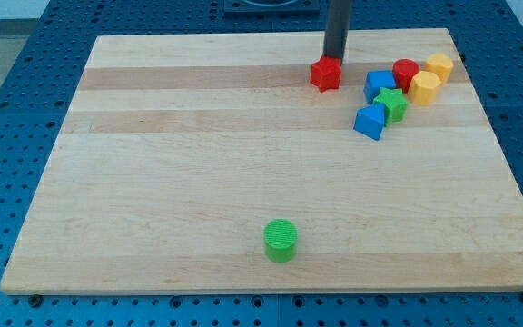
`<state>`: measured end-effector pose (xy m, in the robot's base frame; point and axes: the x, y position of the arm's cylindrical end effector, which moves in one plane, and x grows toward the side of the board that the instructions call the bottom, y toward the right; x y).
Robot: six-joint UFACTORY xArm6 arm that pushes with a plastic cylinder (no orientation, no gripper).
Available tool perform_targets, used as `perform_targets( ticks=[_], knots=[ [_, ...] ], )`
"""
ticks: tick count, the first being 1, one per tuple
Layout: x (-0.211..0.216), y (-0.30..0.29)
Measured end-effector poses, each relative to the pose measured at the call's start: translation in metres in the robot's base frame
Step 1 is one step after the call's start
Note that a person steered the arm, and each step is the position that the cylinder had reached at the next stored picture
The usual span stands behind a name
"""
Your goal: Move the blue triangle to the blue cube
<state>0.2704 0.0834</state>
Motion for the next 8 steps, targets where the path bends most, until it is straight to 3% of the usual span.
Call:
perform_targets(
  ticks=[4,7,8],
  knots=[
    [0.000,-0.067],
    [0.148,-0.077],
    [0.187,-0.045]
  ],
)
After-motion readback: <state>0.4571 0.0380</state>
